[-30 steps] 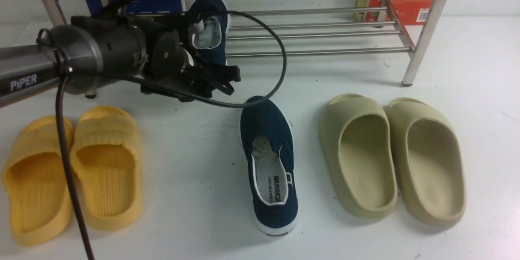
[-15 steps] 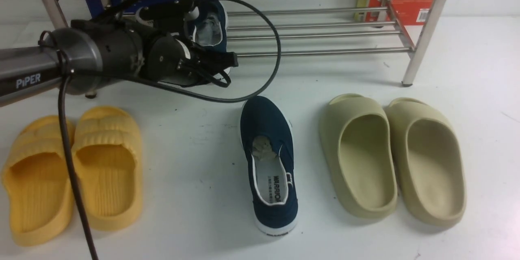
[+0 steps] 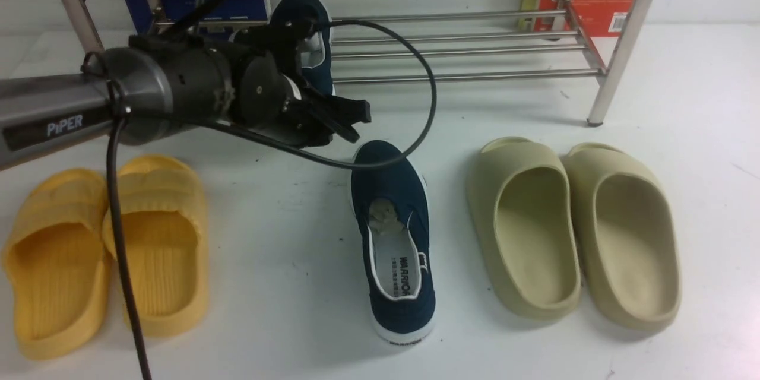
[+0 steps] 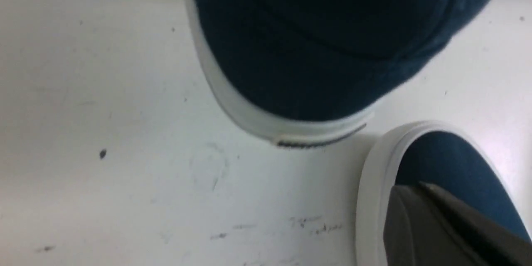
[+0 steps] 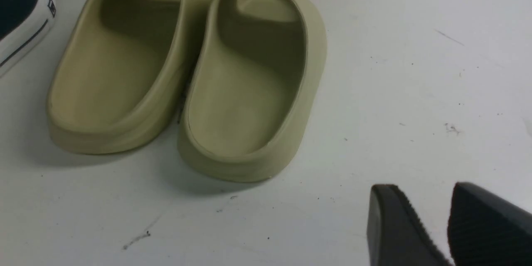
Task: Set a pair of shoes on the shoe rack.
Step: Use the left arm to put a shoe into the shoe rack
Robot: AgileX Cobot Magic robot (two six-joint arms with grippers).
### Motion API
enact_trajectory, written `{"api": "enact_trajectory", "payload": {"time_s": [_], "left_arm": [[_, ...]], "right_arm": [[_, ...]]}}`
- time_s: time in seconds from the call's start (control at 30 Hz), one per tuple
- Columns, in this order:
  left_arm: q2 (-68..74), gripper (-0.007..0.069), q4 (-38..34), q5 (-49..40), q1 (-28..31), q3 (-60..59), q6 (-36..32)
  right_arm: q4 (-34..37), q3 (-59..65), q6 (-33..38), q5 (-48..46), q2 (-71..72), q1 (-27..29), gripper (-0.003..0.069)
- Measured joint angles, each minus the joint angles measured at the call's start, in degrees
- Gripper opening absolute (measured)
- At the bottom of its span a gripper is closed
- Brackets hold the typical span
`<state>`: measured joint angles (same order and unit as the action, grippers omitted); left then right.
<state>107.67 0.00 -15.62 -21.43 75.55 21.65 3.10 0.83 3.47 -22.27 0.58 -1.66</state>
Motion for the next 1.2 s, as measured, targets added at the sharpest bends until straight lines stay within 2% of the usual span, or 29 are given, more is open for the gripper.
{"api": "enact_trajectory", "payload": {"time_s": [0.6,0.93,1.03,1.2], "left_arm": [[3.7,-0.0013,5.6,6.2,3.6,4.4,-0.3],[3.9,-0.0013,6.2,9.6,4.7,4.5,-0.3],[3.9,-0.0013,6.1,8.6,4.7,4.6,-0.3],[3.5,-0.0013,4.0,0.5,4.7,4.7,-0.3]], "right_arm": [[0.0,0.0,0.0,0.0,0.0,0.0,0.0239],[0.0,0.0,0.0,0.0,0.0,0.0,0.0239],[0.0,0.0,0.0,0.0,0.0,0.0,0.0239],[0.0,0.0,0.0,0.0,0.0,0.0,0.0239]]}}
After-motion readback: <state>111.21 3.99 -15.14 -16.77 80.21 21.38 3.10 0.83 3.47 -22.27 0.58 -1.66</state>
